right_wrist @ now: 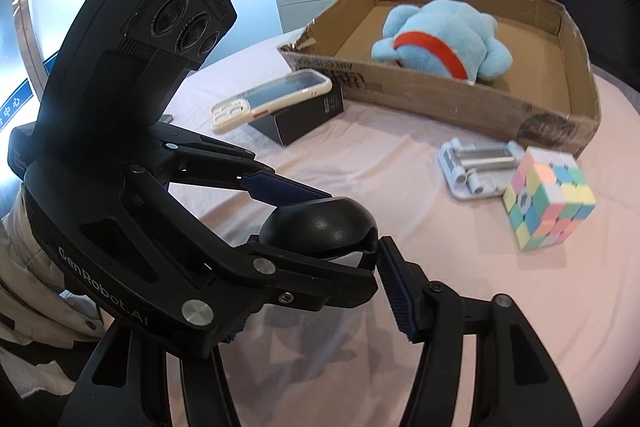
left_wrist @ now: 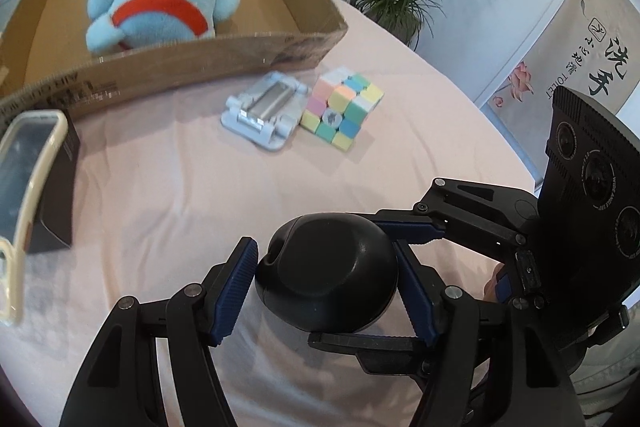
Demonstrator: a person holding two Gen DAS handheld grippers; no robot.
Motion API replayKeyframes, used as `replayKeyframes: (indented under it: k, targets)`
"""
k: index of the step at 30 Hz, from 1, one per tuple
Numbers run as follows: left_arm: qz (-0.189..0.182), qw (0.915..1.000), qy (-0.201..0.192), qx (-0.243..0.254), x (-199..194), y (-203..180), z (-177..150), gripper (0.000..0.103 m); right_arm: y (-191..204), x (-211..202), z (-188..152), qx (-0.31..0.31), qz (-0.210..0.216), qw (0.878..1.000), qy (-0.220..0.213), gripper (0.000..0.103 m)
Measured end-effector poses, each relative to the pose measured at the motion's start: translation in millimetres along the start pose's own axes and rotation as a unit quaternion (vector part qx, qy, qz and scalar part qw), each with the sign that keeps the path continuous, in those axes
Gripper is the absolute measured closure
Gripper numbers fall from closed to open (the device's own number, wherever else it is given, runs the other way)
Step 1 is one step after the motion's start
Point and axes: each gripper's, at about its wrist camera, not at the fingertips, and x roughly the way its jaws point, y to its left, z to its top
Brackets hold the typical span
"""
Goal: Organize objects
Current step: 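Carry the black speaker into the box and open the left gripper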
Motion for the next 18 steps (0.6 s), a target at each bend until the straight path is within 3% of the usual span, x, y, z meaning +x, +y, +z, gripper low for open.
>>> replayKeyframes:
  k: [18]
  targets:
    - [0.026, 0.9974, -0.054, 0.041, -35, -1, 67, 0.036, -14, -21, 60, -0.029, -0.023, 0.998, -0.059, 0.048]
